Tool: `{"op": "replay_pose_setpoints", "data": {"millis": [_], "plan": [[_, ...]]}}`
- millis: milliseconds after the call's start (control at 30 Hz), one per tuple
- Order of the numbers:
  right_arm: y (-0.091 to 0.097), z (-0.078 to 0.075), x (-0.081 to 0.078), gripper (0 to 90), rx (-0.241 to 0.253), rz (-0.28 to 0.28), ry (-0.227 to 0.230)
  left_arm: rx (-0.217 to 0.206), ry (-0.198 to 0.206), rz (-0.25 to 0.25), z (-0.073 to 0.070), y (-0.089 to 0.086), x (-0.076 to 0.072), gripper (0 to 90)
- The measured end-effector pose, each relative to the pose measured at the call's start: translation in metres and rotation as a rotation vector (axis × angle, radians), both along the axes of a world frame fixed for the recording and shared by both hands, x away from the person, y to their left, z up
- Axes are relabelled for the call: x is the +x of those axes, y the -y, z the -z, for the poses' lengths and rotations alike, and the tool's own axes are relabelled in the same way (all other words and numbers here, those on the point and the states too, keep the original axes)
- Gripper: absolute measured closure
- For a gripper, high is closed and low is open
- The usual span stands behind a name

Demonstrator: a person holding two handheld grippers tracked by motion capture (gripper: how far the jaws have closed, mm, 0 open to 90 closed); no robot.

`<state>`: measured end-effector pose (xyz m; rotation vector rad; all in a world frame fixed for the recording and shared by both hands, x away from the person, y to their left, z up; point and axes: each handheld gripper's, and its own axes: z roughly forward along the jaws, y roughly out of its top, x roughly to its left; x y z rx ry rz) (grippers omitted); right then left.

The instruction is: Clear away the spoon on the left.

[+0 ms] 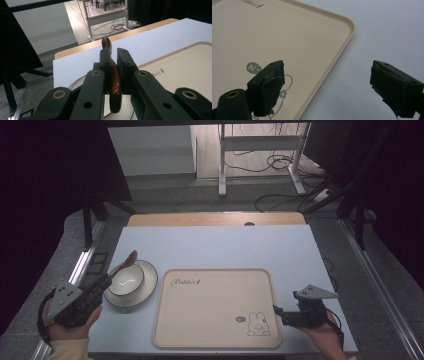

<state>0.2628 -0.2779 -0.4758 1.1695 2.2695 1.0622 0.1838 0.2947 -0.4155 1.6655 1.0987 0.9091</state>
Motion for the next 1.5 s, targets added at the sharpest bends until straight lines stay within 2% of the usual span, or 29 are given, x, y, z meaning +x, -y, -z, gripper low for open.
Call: {"op": "replay_pose_setpoints", "data": {"millis": [500,800,1500], "plan": [[0.0,0.0,0.0,12.6,-0.001,-0.004,0.004,0.002,0.01,0.035,-0.006,0.014,0.01,84.7],[-0.001,-0.001,0.0,12.6,-0.001,-0.003,0.004,0.001,0.028,0.054,-0.013,0.025,0.016,84.7],[-0.001,-0.001,0.0,12.6,-0.006,-0.004,0.005,0.001,0.026,0.087,-0.015,0.041,0.028,84.7]]}}
